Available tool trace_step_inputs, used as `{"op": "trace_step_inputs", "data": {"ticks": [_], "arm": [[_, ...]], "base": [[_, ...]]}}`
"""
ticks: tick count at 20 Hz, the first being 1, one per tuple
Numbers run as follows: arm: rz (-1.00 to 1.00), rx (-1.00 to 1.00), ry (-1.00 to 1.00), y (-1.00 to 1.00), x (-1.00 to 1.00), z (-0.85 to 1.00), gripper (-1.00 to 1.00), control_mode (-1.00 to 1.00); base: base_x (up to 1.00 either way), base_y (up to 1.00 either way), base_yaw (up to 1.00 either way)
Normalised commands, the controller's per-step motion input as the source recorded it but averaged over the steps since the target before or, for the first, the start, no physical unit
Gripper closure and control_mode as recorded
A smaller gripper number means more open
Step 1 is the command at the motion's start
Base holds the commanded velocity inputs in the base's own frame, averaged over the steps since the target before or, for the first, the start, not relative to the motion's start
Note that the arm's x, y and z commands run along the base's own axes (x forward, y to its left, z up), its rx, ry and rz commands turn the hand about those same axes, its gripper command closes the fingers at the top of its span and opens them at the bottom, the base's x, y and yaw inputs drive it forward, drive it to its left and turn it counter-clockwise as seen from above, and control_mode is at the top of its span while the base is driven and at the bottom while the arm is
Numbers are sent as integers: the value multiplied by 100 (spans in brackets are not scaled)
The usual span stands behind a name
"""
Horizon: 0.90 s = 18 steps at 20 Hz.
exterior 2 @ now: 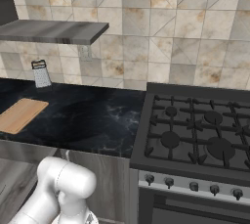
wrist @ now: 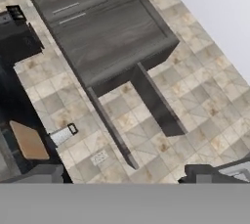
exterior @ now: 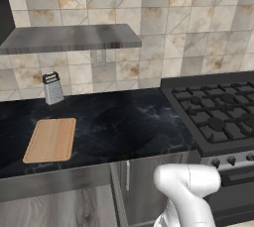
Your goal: Open the drawer on the left and place the cutting tools on the cutting board.
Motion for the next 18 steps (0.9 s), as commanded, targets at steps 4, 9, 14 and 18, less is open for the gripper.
{"op": "trace_step_inputs", "data": {"ticks": [4,9,14,18], "arm": [[-4,11,0,-32,-3,74,-100,-100],[0,5,5,-42,-1,54,-100,-100],[0,1,12,-44,0,53,-100,-100],[0,1,13,-32,0,62,-100,-100]], "base": [[0,0,0],[0,0,0],[0,0,0],[0,0,0]]}}
